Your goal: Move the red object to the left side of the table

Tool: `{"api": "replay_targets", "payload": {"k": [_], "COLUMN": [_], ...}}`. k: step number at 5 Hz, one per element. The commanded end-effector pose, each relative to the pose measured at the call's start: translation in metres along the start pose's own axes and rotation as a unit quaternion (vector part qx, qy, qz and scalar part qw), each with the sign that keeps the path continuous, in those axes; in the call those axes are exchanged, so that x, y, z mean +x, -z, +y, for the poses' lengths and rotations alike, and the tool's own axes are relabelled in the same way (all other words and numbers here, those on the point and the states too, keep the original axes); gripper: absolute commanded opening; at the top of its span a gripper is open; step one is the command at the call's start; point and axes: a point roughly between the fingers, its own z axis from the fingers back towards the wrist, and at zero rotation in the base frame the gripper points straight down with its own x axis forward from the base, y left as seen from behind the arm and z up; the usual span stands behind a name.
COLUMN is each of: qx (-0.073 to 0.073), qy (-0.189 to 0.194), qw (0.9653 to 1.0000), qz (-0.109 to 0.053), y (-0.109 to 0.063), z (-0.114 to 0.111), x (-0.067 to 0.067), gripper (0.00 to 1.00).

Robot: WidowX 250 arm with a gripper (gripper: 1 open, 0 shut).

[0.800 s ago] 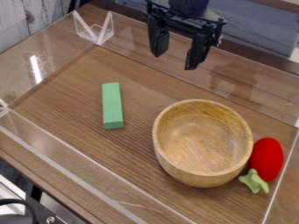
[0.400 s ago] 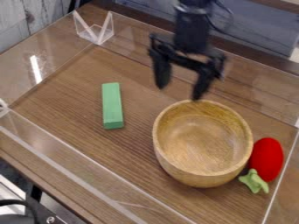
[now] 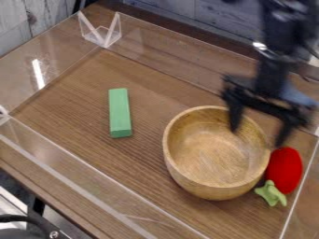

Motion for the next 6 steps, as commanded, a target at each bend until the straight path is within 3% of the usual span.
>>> {"api": "replay_targets", "payload": {"k": [1,2,4,5,6], "qx": [-0.027,-0.033,-0.045,-0.053,-0.051], "qy": [0.008,0.013,0.05,0.04,0.034], "qw": [0.9988,0.998,0.9961,0.9957,0.9957], "qz": [-0.039,-0.052,-0.057,-0.064,-0.07], "y": [-0.015,-0.014,0.014,0.017,0.015], "z": [-0.016,-0.019,-0.012,-0.005,-0.001], "x": [0.01,0.015,0.027,0.027,0.03], "gripper": [1.0,1.0,1.0,1.0,1.0]}}
